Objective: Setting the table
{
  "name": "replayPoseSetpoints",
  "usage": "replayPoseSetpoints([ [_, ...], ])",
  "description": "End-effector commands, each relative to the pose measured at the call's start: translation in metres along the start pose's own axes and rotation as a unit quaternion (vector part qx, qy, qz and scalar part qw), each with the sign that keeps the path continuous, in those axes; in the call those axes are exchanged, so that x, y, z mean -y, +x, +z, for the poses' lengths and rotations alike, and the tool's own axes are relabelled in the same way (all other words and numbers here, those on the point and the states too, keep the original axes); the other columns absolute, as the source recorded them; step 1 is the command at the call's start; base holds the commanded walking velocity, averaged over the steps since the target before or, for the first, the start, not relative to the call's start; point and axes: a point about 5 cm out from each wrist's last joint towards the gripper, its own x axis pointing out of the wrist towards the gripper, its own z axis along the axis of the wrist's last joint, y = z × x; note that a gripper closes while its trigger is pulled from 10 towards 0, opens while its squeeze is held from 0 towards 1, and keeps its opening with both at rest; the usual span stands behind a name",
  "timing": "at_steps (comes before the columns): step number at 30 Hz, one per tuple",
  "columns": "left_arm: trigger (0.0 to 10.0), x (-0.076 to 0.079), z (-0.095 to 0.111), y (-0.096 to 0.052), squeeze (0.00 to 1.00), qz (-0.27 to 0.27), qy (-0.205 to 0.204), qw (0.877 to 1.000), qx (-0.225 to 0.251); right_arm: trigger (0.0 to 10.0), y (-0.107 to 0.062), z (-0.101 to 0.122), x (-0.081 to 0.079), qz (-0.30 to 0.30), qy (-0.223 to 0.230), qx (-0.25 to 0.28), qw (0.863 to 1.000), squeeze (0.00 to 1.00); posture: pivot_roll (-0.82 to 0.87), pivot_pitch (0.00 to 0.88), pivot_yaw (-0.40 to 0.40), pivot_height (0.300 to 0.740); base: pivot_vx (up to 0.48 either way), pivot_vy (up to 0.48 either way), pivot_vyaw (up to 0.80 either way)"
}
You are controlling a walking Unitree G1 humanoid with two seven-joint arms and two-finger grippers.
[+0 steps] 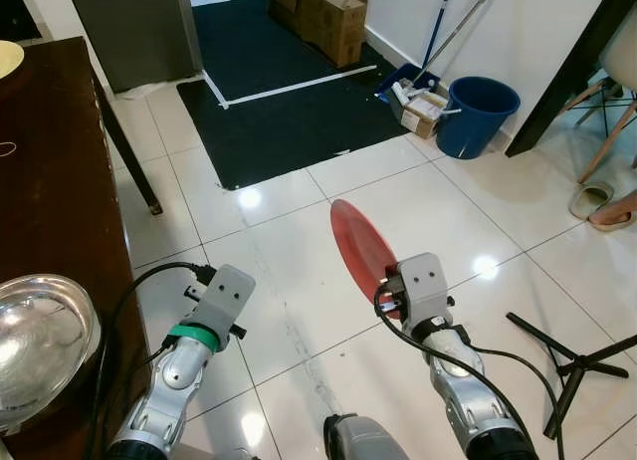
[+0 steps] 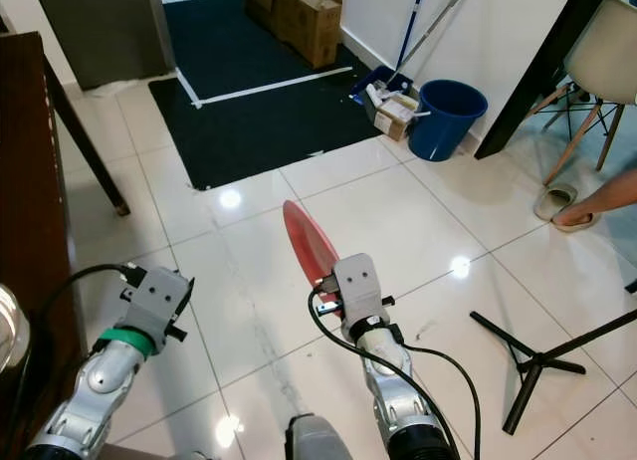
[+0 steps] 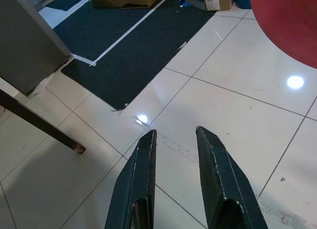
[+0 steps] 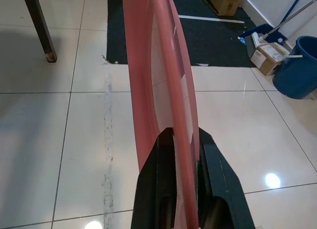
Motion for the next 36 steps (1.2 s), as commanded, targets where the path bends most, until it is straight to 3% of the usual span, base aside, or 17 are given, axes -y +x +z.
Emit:
replayPoseSetpoints([
  [1, 10.0, 0.0008, -0.0059, -0.0027, 0.0, -0.009, 0.003, 1.0, -0.013, 10.0, -0.0024, -0.0043, 0.0002, -0.001, -0.002, -0.007, 1.0, 0.0, -0.15, 0.0, 0.029, 0.74, 0.0, -0.461, 0.0],
  [8, 10.0, 0.0007, -0.0061, -0.0032, 0.0, -0.01, 0.003, 1.0, -0.013, 10.0, -0.0031, -0.0049, -0.0006, -0.001, -0.001, -0.007, 1.0, 0.0, -0.15, 0.0, 0.031, 0.74, 0.0, -0.447, 0.0],
  [17, 10.0, -0.0002, -0.0081, -0.0026, 0.0, -0.004, -0.002, 1.0, -0.023, 10.0, -0.0044, -0.0062, -0.0008, -0.002, 0.0, -0.009, 1.0, 0.0, -0.16, 0.0, 0.03, 0.74, 0.266, -0.357, 0.0],
  [27, 10.0, -0.0041, -0.0127, 0.0003, 0.0, 0.011, -0.015, 0.999, -0.046, 10.0, -0.0051, -0.0063, 0.0002, -0.003, -0.001, -0.009, 1.0, 0.0, -0.16, 0.0, 0.03, 0.74, 0.0, 0.0, 0.0],
  [36, 10.0, -0.0036, -0.0139, 0.0002, 0.0, 0.008, 0.001, 0.999, -0.05, 10.0, -0.0057, -0.0064, 0.0001, -0.003, -0.001, -0.009, 1.0, 0.0, -0.16, 0.0, 0.029, 0.74, 0.028, 0.342, 0.0],
])
